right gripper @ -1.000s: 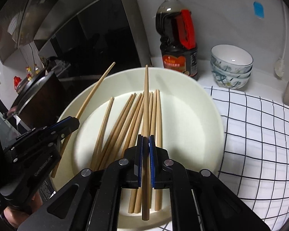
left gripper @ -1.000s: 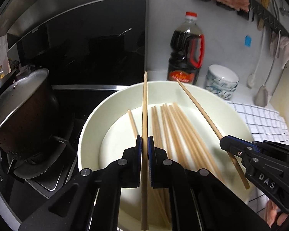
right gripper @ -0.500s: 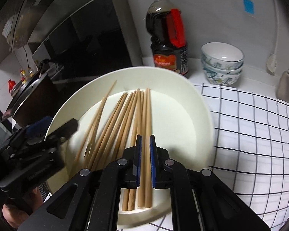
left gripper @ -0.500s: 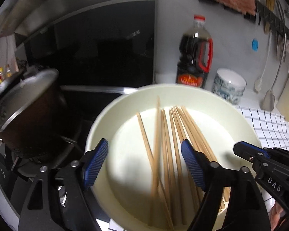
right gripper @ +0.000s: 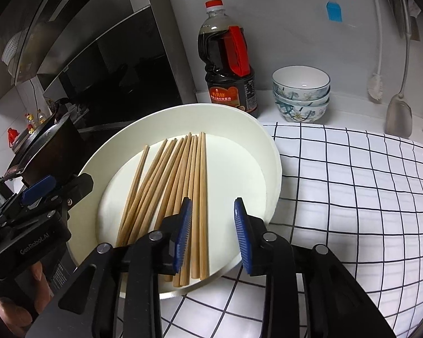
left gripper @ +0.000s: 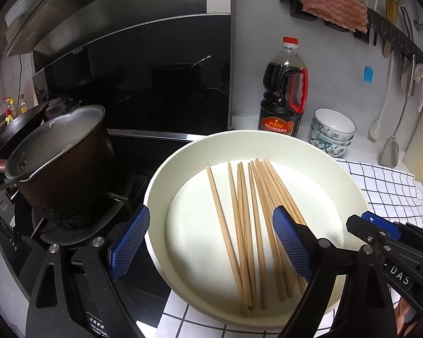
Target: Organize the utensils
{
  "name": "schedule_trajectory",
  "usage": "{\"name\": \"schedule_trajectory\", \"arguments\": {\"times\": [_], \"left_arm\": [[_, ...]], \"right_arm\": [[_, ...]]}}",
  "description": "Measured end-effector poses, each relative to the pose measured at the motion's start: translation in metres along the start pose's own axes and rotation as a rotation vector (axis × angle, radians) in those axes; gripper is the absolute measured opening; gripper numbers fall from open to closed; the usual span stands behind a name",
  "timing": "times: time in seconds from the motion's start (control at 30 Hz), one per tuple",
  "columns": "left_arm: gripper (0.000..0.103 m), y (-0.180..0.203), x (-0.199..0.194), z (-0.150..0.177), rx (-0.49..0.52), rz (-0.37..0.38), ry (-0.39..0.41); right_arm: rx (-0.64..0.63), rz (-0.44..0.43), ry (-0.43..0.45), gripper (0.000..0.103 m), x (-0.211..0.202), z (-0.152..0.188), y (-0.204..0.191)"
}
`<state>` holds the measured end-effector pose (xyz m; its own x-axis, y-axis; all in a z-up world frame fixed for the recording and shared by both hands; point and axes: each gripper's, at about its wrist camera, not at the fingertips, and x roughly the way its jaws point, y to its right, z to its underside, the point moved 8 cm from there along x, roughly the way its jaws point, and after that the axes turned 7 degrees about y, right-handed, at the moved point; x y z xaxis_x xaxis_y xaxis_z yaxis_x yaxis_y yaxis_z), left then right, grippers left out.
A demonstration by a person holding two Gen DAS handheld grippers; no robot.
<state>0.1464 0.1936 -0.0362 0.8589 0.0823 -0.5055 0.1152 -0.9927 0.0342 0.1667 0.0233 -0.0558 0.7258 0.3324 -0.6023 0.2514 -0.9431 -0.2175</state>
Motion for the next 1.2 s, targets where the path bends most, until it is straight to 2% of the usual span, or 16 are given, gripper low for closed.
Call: {"name": "schedule_trajectory", "arguments": {"times": [0.13, 0.47, 1.2], "left_arm": [[0.091, 0.003, -0.005, 0.002, 0.011, -0.003, 0.006], [0.094, 0.0, -0.008, 0.01, 0.007, -0.021, 0.004], [0.097, -0.006, -0.012, 0.014, -0.01, -0.035, -0.003]], "right_arm": [[0.0, 0.008, 0.018, 0.039, -0.007, 0.0, -0.002], [-0.011, 0.046, 0.038, 0.049, -0.015, 0.006, 0.001], [-0.012, 0.069, 0.036, 0.06, -0.018, 0.012, 0.003]]}}
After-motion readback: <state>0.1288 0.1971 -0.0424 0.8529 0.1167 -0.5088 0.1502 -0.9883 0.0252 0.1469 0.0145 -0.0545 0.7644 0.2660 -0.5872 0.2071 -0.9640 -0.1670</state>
